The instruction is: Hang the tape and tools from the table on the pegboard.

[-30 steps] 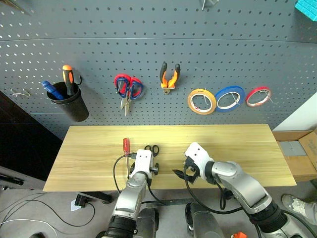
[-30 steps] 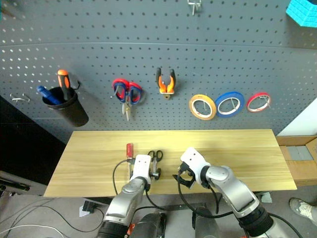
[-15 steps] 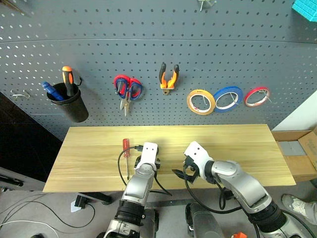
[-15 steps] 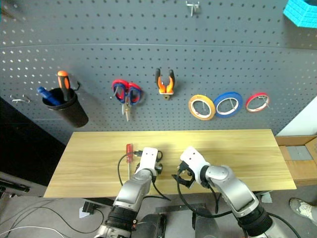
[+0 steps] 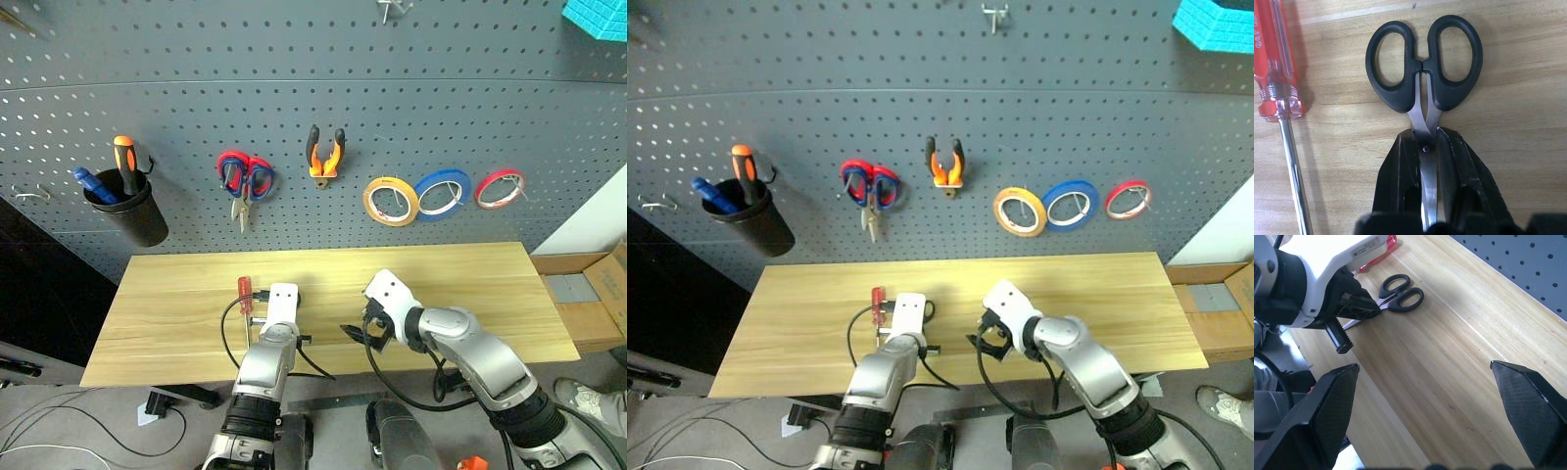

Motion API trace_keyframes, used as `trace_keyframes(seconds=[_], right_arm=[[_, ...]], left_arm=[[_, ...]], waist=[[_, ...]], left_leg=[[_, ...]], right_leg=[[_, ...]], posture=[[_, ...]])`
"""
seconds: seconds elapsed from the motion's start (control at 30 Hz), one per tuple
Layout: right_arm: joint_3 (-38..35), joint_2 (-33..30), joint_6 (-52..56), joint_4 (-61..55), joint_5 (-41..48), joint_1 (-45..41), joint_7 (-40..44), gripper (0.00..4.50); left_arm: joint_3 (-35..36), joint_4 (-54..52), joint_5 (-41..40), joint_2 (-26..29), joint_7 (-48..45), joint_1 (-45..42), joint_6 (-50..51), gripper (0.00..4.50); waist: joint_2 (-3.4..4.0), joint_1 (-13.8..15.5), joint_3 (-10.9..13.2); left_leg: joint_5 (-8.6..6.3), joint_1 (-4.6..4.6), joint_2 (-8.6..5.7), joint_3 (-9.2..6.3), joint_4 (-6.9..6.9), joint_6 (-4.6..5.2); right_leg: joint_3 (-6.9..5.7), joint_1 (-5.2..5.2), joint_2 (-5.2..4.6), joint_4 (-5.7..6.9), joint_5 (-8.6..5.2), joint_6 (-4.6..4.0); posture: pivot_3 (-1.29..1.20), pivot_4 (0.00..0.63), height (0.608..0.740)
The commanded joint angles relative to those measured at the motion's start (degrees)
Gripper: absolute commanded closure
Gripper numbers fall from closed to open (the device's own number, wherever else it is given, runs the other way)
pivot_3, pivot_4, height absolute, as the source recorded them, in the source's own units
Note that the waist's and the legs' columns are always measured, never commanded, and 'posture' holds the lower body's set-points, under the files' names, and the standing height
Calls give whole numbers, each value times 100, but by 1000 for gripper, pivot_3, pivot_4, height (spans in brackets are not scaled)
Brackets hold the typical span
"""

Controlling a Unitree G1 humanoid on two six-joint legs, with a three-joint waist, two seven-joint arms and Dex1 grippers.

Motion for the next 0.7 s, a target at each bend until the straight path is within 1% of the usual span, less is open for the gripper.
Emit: trace_keyframes(seconds=[0.03,0.13,0.2,0.27,0.33,0.37,0.4,0.43,0.53,0.7], right_arm=[[-238,128,-176,-230,262,-240,238,0],[-660,372,-91,-884,1371,-351,947,0],[-783,345,-4,-1137,1772,-369,1224,0],[-794,293,-1,-1307,2027,-468,1441,0],[-775,285,-10,-1322,2118,-643,1503,0],[-776,290,-41,-1252,2115,-723,1492,0],[-773,314,-63,-1192,2114,-795,1473,0],[-774,322,-99,-1135,2115,-842,1479,0],[-700,274,-199,-1022,2104,-944,1590,0],[-529,69,-379,-972,2073,-1031,1949,0]], left_arm=[[-213,71,39,135,-309,296,-262,4315],[-500,-515,227,566,-630,450,-1463,4314],[-553,-786,276,686,-678,588,-2040,4315],[-521,-1298,310,799,-679,851,-2669,4314],[-447,-1819,423,945,-603,1103,-3381,4314],[-422,-1997,464,997,-580,1186,-3800,4314],[-348,-2158,379,977,-593,1266,-4140,4314],[-263,-2297,182,894,-643,1323,-4512,4314],[-300,-2440,265,1078,-891,1427,-5000,4314],[-284,-2817,633,1271,-950,1477,-5339,4314]], waist=[[5,12,2],[8,4,7],[9,34,7],[6,81,6],[7,144,5],[9,152,4],[9,166,2],[9,175,-2],[11,185,-27],[1,179,-45]], left_leg=[[1,-1,-1,-2,0,1],[1,-16,2,-1,-2,1],[1,-44,3,-7,-4,0],[0,-69,2,-17,0,-1],[0,-91,1,-21,4,-2],[-1,-103,0,-19,4,-2],[0,-113,-1,-16,3,-2],[0,-118,-1,-14,3,-2],[0,-121,-1,-11,3,-2],[0,-120,-5,0,5,0]], right_leg=[[0,0,-1,-2,0,0],[5,-20,1,0,0,0],[5,-44,2,-2,1,-1],[4,-58,1,-9,1,-1],[3,-75,0,-15,6,-8],[4,-88,-2,-15,19,-30],[7,-102,-2,-14,21,-32],[8,-113,-3,-10,21,-33],[8,-120,-3,-5,21,-34],[-4,-119,-2,-1,21,-33]], posture=[[-100,244,740],[-102,230,740],[-97,209,740],[-92,196,740],[-88,190,740],[-82,180,740],[-82,180,740],[-79,164,740],[-76,152,740],[-75,132,740]])
